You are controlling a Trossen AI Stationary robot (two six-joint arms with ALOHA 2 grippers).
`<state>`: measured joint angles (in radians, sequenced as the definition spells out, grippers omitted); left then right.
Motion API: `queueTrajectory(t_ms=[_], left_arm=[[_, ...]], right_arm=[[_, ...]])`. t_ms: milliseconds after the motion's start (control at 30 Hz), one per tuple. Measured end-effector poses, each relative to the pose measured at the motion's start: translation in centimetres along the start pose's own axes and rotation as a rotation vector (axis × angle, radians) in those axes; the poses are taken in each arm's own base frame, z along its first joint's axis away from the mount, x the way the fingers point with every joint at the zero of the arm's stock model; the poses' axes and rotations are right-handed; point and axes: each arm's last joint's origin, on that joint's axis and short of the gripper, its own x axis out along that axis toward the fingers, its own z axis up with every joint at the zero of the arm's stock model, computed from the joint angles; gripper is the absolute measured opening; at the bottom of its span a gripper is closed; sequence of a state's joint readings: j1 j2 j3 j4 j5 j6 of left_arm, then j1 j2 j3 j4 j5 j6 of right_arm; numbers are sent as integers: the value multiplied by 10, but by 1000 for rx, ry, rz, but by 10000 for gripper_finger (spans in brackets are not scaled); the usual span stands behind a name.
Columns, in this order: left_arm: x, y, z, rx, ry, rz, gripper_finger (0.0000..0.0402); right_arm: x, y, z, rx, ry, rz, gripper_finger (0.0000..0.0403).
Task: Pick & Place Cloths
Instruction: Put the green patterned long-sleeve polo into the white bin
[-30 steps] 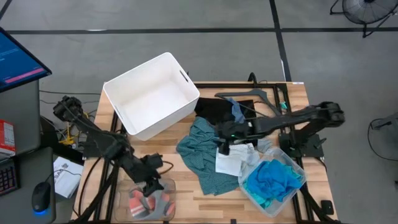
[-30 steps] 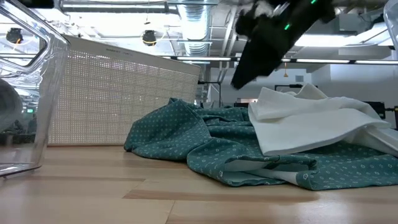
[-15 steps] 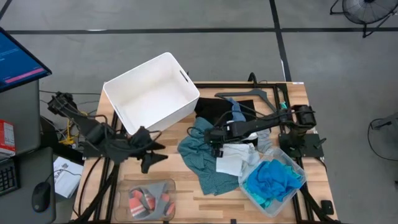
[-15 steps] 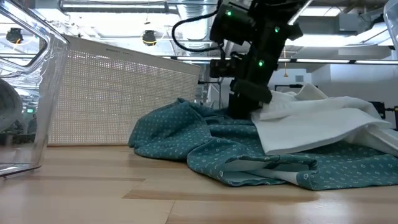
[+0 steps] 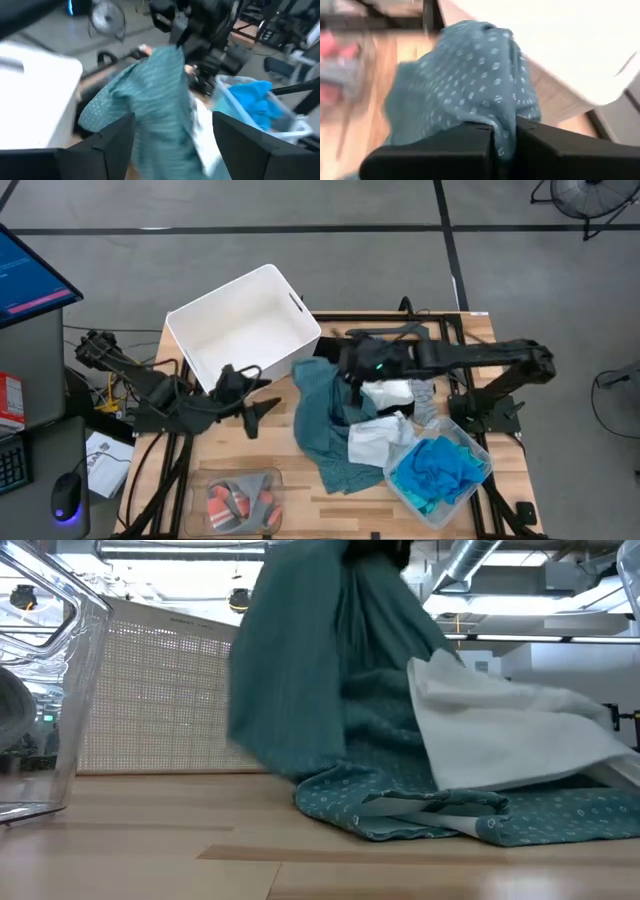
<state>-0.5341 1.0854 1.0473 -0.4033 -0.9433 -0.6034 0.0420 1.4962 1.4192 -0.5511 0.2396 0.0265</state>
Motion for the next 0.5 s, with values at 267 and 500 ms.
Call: queueTrajectory(t_ms=[267,500], left_arm=[[57,-7,11,295,-119,97,302],[115,3,-2,195,-29,-10,339]], right_arm=[[-41,-16,27,50,-155,-12,5],[-57,-16,48,67,-272,45,5]])
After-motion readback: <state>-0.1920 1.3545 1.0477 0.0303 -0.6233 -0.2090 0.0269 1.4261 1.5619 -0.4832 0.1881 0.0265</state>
